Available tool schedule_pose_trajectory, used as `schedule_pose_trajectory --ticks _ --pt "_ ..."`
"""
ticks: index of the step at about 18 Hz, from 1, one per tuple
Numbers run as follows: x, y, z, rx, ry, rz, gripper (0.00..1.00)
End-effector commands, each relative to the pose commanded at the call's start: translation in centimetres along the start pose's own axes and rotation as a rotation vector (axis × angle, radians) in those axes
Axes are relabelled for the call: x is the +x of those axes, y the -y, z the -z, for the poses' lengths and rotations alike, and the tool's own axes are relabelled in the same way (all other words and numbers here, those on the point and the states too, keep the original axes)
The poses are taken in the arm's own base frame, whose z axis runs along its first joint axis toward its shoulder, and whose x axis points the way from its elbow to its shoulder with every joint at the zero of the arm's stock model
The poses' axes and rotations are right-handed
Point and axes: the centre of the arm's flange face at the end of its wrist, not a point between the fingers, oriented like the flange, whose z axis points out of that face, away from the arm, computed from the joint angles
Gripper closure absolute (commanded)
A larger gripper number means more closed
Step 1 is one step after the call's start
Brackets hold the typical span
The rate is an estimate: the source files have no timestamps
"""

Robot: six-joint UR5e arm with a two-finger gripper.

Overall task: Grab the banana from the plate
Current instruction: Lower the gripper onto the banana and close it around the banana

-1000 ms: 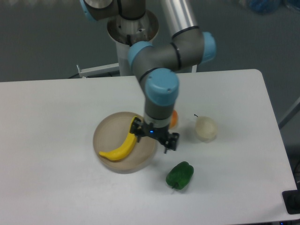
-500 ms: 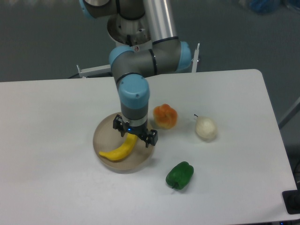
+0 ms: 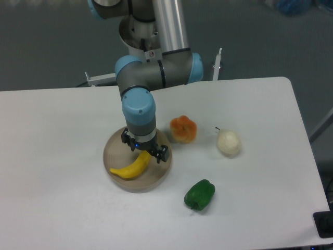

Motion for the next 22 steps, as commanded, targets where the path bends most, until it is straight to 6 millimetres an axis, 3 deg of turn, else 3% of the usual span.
schedule_pose_trajectory --ticks 4,5,7,9,22 --pt "0.5 0.2 -0.1 -0.002 -0.002 -0.005 0.00" --pt "0.7 0.3 0.0 -0.001 -0.001 -0.008 0.06" --pt "0.8 0.3 -0.1 -0.002 -0.002 -0.012 0.41" --pt "0.9 0.4 -0.2 -0.003 -0.003 -0.020 0.59" --pt "0.3 0.9 0.9 0.017 0.012 -0.023 0.62"
